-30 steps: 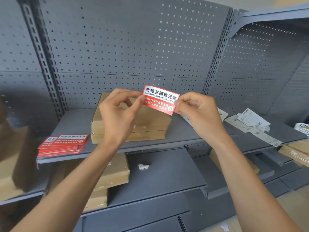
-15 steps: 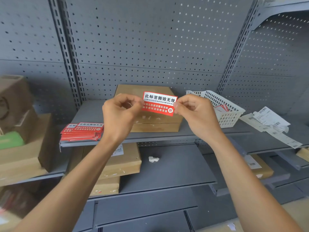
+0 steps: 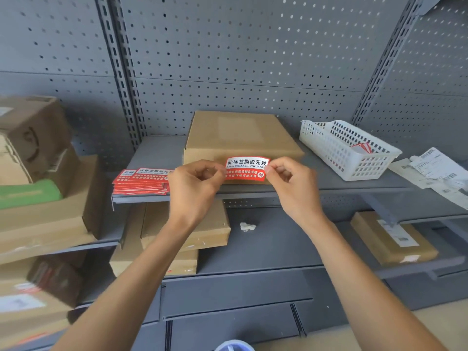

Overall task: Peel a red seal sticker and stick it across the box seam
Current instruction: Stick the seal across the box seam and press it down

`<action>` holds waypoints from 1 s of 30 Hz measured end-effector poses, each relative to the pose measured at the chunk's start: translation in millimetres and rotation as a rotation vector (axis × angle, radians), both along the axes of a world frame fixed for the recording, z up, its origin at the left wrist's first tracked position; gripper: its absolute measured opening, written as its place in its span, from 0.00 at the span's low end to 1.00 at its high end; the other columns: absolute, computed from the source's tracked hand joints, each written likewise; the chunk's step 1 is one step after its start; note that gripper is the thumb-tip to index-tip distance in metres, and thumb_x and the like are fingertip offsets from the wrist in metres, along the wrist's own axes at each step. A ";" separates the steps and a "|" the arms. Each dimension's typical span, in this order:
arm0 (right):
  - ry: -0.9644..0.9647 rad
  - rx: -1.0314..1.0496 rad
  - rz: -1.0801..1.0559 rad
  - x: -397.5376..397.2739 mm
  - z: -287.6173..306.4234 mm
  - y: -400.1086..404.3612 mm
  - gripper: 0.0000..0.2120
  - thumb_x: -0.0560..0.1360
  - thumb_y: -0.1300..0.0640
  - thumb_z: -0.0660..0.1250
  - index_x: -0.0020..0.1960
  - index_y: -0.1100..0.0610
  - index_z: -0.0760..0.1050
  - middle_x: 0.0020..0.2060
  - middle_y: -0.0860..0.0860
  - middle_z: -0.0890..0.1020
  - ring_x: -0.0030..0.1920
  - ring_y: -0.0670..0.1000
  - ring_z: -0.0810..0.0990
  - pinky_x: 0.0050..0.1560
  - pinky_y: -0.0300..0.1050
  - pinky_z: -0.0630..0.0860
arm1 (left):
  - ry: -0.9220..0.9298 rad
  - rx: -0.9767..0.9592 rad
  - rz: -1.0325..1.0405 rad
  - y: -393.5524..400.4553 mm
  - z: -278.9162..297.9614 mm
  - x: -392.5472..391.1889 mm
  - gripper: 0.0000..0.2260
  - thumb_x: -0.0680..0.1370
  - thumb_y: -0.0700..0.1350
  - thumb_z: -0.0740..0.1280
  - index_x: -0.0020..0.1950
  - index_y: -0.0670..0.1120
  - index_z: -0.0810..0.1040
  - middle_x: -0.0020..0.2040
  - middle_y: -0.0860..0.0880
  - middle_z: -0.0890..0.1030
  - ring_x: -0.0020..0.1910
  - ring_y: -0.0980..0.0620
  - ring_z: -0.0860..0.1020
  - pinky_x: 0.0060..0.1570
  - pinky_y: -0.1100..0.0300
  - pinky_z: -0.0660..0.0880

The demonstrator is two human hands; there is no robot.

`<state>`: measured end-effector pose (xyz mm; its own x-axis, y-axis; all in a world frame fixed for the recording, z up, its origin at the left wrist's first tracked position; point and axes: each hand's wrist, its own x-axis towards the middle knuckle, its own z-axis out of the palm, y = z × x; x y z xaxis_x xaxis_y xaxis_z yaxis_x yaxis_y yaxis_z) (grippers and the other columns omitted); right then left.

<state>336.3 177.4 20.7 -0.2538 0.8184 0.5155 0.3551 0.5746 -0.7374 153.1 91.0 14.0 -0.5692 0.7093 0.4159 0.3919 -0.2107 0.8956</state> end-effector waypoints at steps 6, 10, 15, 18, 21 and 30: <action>0.009 0.007 -0.016 -5.2 -12.8 -1.5 0.04 0.77 0.61 0.70 0.44 0.58 0.82 0.35 0.42 0.82 0.35 0.39 0.76 0.40 0.30 0.71 | 0.114 -0.049 0.046 1.7 -10.2 -4.6 0.08 0.75 0.42 0.74 0.38 0.53 0.85 0.28 0.49 0.83 0.30 0.44 0.81 0.39 0.54 0.81; 0.014 0.007 -0.027 -6.3 -15.1 0.6 0.04 0.77 0.61 0.70 0.44 0.58 0.82 0.35 0.42 0.82 0.35 0.38 0.77 0.39 0.29 0.71 | 0.125 -0.049 0.062 4.9 -12.5 -6.9 0.09 0.75 0.43 0.73 0.37 0.54 0.84 0.28 0.48 0.82 0.31 0.42 0.81 0.40 0.53 0.81; -0.003 -0.001 -0.041 -9.1 -16.0 2.4 0.04 0.77 0.60 0.70 0.44 0.58 0.82 0.34 0.42 0.82 0.35 0.39 0.77 0.38 0.29 0.70 | 0.164 -0.046 0.075 7.9 -14.7 -7.4 0.08 0.75 0.43 0.73 0.36 0.50 0.85 0.26 0.47 0.80 0.30 0.41 0.79 0.39 0.52 0.80; -0.010 -0.006 -0.058 -10.6 -16.9 4.0 0.05 0.77 0.59 0.70 0.44 0.56 0.82 0.35 0.43 0.83 0.35 0.40 0.77 0.39 0.31 0.72 | 0.175 -0.040 0.081 9.1 -14.3 -7.2 0.09 0.76 0.43 0.73 0.37 0.52 0.85 0.26 0.48 0.81 0.29 0.42 0.79 0.39 0.53 0.79; -0.014 -0.007 -0.069 -11.4 -18.4 5.0 0.05 0.77 0.59 0.70 0.44 0.56 0.82 0.35 0.42 0.83 0.35 0.40 0.78 0.39 0.32 0.72 | 0.167 -0.029 0.080 9.7 -13.0 -6.3 0.09 0.77 0.43 0.72 0.37 0.53 0.85 0.27 0.48 0.81 0.30 0.42 0.80 0.39 0.55 0.79; -0.007 -0.006 -0.094 -15.3 -17.4 6.9 0.05 0.77 0.58 0.70 0.43 0.55 0.82 0.34 0.44 0.83 0.35 0.43 0.78 0.41 0.40 0.76 | 0.170 -0.026 0.079 11.9 -12.0 -5.9 0.09 0.77 0.42 0.72 0.37 0.51 0.85 0.26 0.53 0.80 0.29 0.43 0.80 0.35 0.57 0.76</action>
<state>321.0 184.2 3.3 -0.1790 0.8421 0.5087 0.4124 0.5336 -0.7383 147.3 102.9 1.9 -0.5464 0.6771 0.4930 0.5523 -0.1512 0.8198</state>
